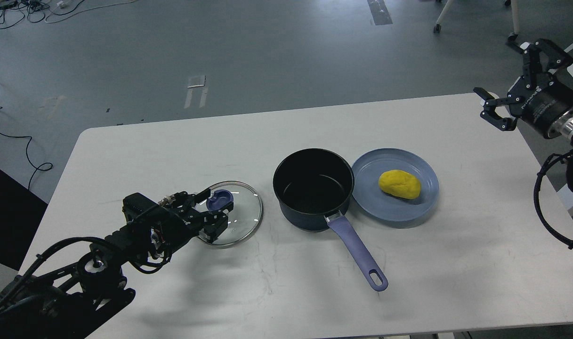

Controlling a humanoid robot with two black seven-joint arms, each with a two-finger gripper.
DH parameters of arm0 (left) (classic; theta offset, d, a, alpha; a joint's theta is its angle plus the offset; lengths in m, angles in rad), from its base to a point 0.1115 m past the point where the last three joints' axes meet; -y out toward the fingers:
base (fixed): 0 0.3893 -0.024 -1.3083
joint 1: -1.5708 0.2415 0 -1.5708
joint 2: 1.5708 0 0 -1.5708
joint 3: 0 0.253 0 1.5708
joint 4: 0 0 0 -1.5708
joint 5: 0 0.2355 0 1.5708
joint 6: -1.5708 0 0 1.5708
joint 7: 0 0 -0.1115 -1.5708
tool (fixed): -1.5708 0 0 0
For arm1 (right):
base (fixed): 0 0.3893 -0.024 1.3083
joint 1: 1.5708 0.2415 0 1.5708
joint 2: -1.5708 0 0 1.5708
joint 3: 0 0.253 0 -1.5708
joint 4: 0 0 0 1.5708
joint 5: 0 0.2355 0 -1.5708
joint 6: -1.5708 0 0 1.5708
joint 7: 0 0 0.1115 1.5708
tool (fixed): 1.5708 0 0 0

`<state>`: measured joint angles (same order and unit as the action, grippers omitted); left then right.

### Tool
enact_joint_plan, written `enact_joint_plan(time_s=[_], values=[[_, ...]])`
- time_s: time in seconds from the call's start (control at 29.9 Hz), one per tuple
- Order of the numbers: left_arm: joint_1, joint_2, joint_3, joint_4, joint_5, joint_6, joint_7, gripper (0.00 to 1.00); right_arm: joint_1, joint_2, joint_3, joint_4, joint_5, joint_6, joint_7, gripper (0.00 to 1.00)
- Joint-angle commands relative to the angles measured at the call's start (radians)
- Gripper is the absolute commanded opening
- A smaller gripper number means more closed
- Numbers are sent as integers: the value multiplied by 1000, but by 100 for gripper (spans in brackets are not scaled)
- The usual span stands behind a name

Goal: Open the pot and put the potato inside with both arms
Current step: 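Release the lid and raise the left gripper away, then reach the right gripper to the yellow potato on the blue plate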

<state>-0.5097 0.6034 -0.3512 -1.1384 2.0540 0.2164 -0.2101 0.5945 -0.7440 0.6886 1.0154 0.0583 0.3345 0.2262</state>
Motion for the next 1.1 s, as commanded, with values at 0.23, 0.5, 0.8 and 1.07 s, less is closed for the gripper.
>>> enact_joint_plan(time_s=[0.23,0.5,0.8,1.07], values=[[-36,1,-28,-24,-222,3,-5,98,4,-11,0,12,-11,9,-1,100],[-272,-2,-73,-66,-887,-3,14,98,67,-37,-9,31,-325,12,1,100],[-277,-88,-278,-63,-1557,18,229,98,83,-90,-34,195,-1405,5,211,100],[-260,-88,-290,-63,-1557,21,225,98,154,-71,-188,141,-1925,-199,263,100]])
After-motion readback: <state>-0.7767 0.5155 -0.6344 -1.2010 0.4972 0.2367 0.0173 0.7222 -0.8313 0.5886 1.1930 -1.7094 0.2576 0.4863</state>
